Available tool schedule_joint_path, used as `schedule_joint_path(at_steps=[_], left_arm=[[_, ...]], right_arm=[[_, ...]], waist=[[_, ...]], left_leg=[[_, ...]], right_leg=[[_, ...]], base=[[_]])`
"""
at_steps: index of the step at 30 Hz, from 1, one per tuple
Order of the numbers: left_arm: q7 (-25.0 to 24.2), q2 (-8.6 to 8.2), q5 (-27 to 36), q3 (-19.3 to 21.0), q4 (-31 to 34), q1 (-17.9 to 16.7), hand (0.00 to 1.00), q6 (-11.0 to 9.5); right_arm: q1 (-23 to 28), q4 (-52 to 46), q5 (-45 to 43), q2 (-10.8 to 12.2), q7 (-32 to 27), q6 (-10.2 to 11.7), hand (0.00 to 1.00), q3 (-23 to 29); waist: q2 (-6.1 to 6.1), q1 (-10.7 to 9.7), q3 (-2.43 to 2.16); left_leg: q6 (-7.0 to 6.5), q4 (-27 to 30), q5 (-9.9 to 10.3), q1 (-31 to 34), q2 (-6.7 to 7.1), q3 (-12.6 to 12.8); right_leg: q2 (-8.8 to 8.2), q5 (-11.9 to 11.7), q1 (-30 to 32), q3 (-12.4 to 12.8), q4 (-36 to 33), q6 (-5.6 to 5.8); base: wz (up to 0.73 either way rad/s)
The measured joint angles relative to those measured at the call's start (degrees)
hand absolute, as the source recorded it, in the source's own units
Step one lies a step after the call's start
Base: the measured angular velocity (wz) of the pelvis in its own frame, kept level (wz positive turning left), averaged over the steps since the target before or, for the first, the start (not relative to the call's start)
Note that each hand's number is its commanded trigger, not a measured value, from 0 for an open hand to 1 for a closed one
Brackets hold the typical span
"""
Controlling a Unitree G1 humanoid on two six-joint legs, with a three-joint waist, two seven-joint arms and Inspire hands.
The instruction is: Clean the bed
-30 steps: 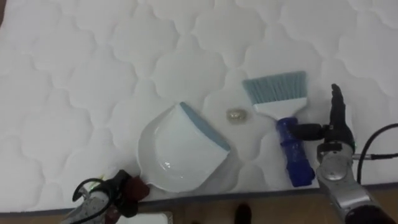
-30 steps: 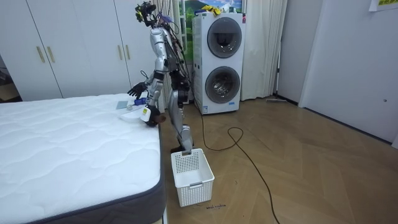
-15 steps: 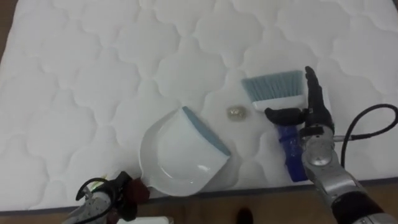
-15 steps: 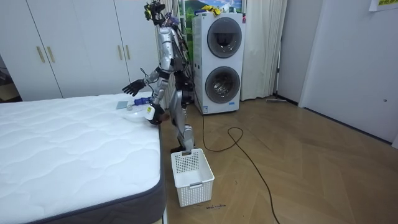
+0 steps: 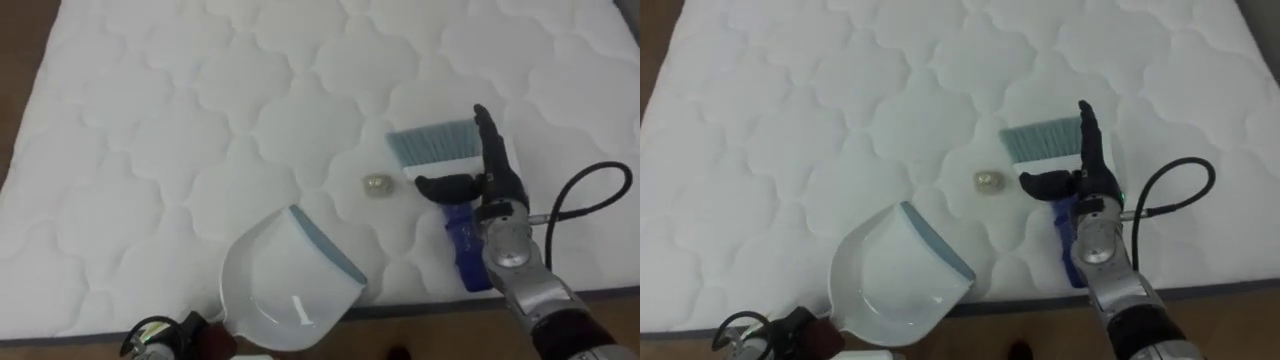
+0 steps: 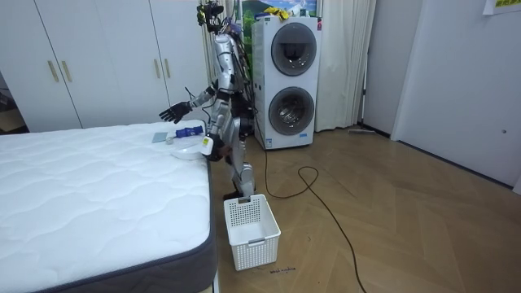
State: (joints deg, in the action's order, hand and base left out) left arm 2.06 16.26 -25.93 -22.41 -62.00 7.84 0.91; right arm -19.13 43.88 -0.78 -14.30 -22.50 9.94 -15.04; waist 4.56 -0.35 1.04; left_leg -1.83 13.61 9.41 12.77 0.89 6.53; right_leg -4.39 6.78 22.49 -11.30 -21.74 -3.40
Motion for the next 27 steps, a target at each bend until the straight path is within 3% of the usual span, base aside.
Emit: schedule_joint_path(at_steps=[7,22,27], left_arm=[[0.07,0.0,0.04,-0.25,0.01,-0.08,1.0,0.39],[-0.52,0.02,0.0,0.74,0.2,-0.01,1.0,0.34],[-1.11,0.01,0.0,0.77,0.2,0.1,1.0,0.31]], right_arm=[[2.39,0.37,0.01,0.03,0.25,-0.04,0.0,-0.02],[2.54,4.61,0.03,0.05,0.62,-0.11,0.0,0.04],[2.58,8.64,0.0,0.06,0.06,-0.07,0.0,0.16]], waist=[[-0.08,-0.44,0.07],[-0.38,-1.09,0.31],[-0.26,-1.21,0.63]], left_leg=[[-0.02,0.04,-0.01,-0.46,0.11,0.71],[-0.04,0.18,-0.02,0.56,0.32,1.17],[-0.04,0.07,-0.02,0.68,0.28,1.17]], right_leg=[[-0.2,0.14,-0.2,0.28,0.02,0.11],[-0.54,0.81,1.47,0.58,-1.18,-0.03],[-0.55,0.85,1.42,0.36,-0.93,0.03]], base=[[-0.02],[0.0],[0.01]])
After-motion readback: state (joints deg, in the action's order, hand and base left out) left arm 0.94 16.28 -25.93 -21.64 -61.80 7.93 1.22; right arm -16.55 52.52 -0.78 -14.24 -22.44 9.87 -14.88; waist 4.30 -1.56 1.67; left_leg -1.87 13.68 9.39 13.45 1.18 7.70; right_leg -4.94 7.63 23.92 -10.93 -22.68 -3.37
